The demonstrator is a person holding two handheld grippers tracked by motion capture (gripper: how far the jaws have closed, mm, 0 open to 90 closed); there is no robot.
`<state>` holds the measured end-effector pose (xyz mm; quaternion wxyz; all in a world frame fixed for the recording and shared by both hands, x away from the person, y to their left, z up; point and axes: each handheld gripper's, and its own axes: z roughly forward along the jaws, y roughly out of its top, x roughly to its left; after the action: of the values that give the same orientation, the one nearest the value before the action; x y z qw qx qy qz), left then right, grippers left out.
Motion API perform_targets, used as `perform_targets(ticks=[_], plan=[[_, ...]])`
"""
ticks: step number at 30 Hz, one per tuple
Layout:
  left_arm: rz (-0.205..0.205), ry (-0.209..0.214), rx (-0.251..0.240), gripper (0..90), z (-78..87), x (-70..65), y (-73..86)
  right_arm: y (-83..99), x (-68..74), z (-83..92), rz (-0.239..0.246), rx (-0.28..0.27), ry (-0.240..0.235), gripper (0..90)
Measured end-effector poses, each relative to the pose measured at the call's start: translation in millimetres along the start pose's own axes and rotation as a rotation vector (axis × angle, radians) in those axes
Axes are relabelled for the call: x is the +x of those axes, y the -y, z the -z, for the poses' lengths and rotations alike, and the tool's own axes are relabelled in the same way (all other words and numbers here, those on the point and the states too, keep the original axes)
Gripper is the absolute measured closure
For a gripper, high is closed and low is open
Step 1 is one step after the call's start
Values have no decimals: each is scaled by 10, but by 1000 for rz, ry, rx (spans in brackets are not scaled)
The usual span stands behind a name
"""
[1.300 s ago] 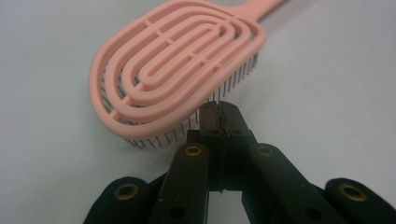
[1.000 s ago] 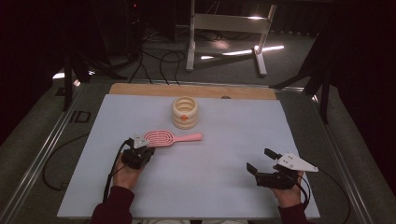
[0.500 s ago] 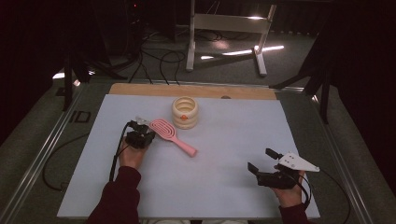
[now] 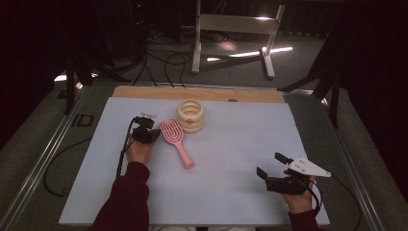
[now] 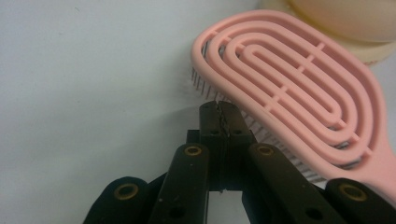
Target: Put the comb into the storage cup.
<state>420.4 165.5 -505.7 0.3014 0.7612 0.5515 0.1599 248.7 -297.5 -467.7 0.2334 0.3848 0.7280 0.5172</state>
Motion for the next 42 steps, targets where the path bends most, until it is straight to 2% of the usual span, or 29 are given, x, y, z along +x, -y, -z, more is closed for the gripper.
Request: perform_targets(ticks=[7, 14, 21, 23, 27, 29, 30, 32, 35, 37, 39, 42], plan=[[5, -6, 3, 899, -31, 3, 0, 1, -4, 2, -1, 1, -1, 89], [2, -19, -10, 894, 16, 31, -3, 3, -6, 1, 0, 1, 0, 89], [11, -22, -40, 819, 113, 80, 44, 2, -6, 3, -2, 1, 2, 89], [6, -24, -53, 769, 161, 90, 60, 3, -4, 2, -2, 0, -1, 89], [7, -12, -111, 599, 331, 126, 89, 4, -5, 0, -2, 0, 0, 89], [7, -10, -129, 573, 383, 137, 97, 4, -5, 0, -2, 0, 0, 89], [6, -15, -162, 573, 491, 159, 111, 4, -4, -1, -2, 0, 0, 89], [7, -18, -195, 399, 598, 173, 133, 2, 7, -5, 0, 3, 2, 89], [-26, 10, -245, 376, 769, 184, 201, 1, 8, -6, 0, 3, 1, 88], [-34, 22, -279, 330, 879, 188, 258, 2, 9, -6, 0, 2, 1, 89], [-32, 18, -310, 240, 986, 189, 321, 1, 12, -6, 0, -2, -2, 89], [-32, 1, -360, 158, 1156, 162, 458, 1, 13, -8, 3, -4, -3, 88]])
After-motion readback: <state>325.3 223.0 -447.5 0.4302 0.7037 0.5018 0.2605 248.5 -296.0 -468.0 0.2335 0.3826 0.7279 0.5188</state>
